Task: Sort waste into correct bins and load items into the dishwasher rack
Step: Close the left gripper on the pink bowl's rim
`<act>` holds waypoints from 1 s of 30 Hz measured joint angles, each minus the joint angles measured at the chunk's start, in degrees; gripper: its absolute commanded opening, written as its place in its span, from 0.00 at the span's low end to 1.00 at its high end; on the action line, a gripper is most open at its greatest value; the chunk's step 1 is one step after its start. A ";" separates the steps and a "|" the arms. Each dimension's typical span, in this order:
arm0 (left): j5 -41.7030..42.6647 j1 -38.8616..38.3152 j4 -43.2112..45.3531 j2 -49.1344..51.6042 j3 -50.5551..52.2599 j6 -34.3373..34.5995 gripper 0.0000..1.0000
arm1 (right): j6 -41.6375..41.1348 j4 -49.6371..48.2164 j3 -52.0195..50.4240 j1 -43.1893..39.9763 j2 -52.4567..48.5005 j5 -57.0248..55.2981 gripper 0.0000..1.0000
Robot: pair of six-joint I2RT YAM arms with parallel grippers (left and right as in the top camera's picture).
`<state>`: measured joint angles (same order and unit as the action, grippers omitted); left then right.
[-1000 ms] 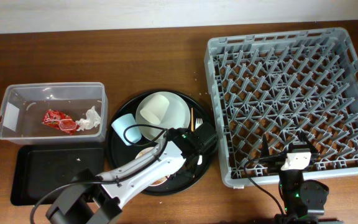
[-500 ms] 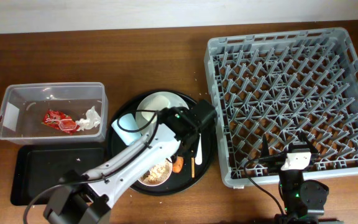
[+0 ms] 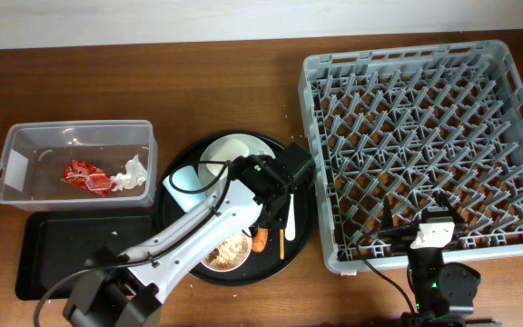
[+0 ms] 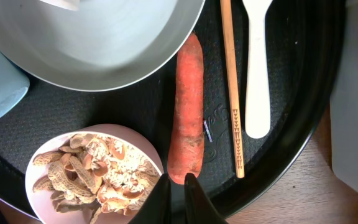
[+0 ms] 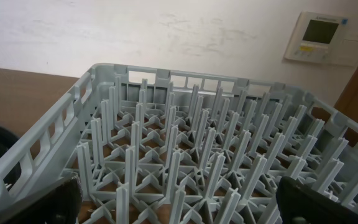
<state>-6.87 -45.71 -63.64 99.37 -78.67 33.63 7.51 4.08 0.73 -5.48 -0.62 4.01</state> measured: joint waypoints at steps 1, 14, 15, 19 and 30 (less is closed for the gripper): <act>0.00 0.00 0.00 0.00 0.00 0.31 0.17 | 0.04 0.00 0.00 0.00 0.00 0.00 0.99; -2.67 0.00 -3.87 0.00 0.04 8.24 0.22 | 0.02 0.00 0.00 0.00 0.00 0.00 0.99; -3.17 0.00 -3.78 0.00 0.28 9.88 0.22 | 0.02 0.00 0.00 0.00 0.00 0.00 0.99; -3.76 0.00 -1.42 0.02 4.72 12.96 0.22 | 0.04 0.00 0.00 0.00 0.00 0.00 0.99; -0.39 0.00 3.30 0.02 8.72 14.05 0.23 | 0.02 0.00 0.00 0.00 0.00 0.00 0.99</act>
<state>-7.27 -45.71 -60.34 99.39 -69.95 47.68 7.53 4.08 0.73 -5.48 -0.62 4.01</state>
